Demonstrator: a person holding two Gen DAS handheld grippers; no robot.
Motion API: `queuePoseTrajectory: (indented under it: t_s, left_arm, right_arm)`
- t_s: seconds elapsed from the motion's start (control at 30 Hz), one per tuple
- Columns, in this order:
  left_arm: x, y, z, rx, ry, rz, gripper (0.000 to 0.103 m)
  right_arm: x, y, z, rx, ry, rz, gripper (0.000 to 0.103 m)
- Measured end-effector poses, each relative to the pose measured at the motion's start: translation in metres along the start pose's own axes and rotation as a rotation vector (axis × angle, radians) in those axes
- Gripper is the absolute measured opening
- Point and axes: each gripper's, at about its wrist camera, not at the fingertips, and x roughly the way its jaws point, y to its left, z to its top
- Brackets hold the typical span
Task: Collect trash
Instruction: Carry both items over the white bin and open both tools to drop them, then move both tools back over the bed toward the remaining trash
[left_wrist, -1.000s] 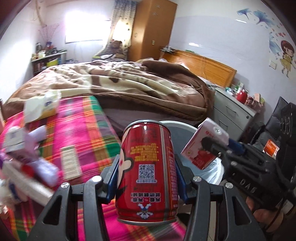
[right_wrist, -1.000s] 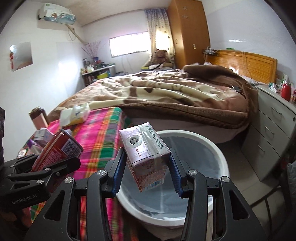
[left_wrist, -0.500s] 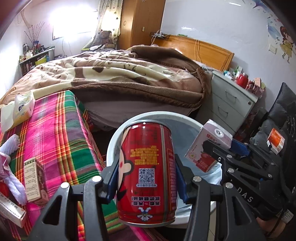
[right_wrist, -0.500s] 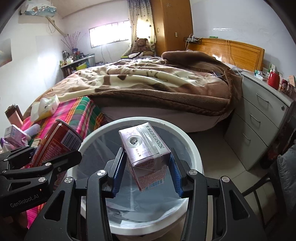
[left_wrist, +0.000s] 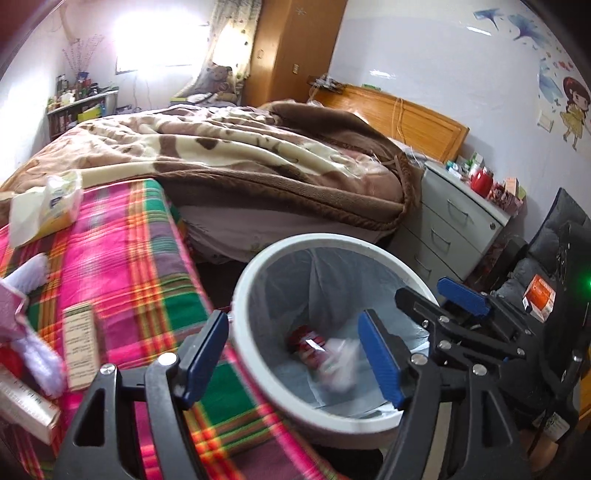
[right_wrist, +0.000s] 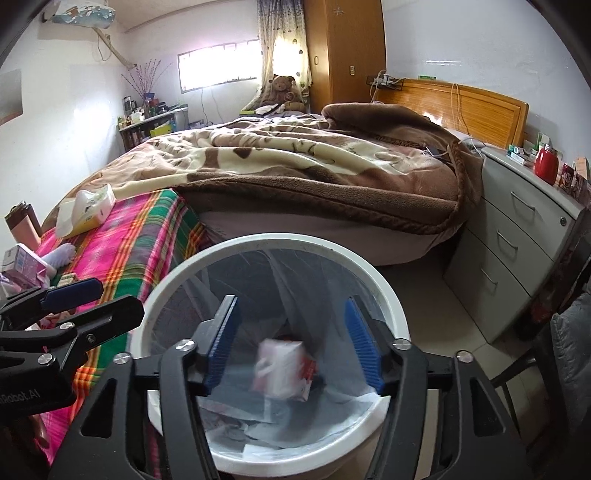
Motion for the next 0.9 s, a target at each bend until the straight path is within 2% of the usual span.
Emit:
queuePoseTrajectory:
  t_s: [0.2, 0.47, 0.67, 0.9]
  left_arm:
    - [-0.038, 0.033, -0.012, -0.044, -0.054, 0.059, 0.075]
    - [-0.092, 0.092, -0.04, -0.122, -0.104, 0.192, 0.076]
    - [-0.12, 0.135, -0.064, -0.188, -0.11, 0.287, 0.077]
    - [-0.151, 0.19, -0.094, -0.288, -0.107, 0.406, 0.077]
  right_arm:
    - [-0.012, 0.02, 0.007, -0.011, -0.047, 0.042, 0.063]
    - [-0.018, 0.065, 0.01, -0.063, -0.065, 0.145, 0.063]
    - [-0.014, 0.1, 0.007, -0.089, -0.027, 0.209, 0.063]
    - [0.006, 0.14, 0.003, -0.109, 0.073, 0.324, 0.063]
